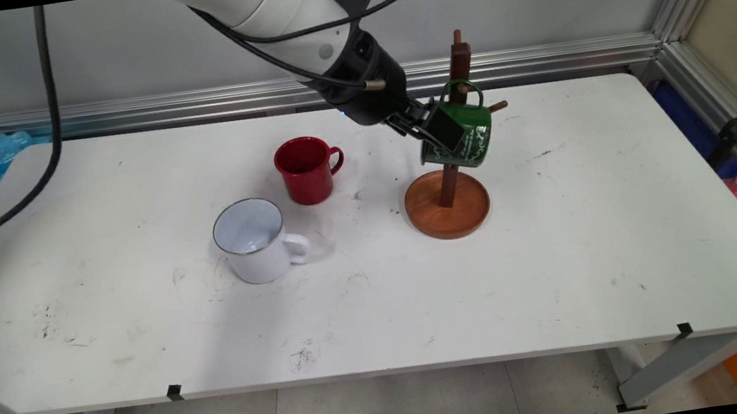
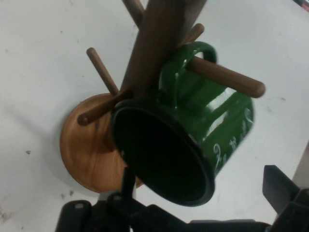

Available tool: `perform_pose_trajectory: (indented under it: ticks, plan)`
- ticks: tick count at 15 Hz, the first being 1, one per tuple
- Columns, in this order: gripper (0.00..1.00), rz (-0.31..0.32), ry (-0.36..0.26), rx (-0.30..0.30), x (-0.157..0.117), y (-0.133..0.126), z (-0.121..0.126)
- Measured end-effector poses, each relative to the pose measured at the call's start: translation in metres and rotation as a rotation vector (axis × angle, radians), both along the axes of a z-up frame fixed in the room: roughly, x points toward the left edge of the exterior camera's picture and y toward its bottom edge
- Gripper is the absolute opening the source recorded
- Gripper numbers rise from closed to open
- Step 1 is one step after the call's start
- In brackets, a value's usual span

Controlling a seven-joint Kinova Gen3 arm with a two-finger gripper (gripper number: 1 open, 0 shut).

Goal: Pick up the green mug from the rack

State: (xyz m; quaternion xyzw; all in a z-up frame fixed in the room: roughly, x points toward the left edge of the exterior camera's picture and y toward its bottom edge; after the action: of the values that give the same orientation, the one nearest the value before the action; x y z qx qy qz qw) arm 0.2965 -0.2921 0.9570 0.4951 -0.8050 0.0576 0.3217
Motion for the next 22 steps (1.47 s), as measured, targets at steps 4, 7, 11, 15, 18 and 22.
perform_pose_trajectory:
  ticks: [4, 7, 11, 15, 18, 22]
  plan:
    - [1.00, -0.023, 0.003, -0.001, 0.003, 0.006, 0.005]
    - [1.00, -0.070, -0.010, -0.019, 0.012, 0.012, 0.012]
    - [1.00, -0.150, -0.038, -0.055, 0.035, 0.019, 0.021]
    - [1.00, -0.242, -0.067, -0.092, 0.066, 0.031, 0.030]
    - [1.00, -0.303, -0.081, -0.106, 0.087, 0.042, 0.034]
    - [1.00, -0.382, -0.098, -0.114, 0.117, 0.061, 0.037]
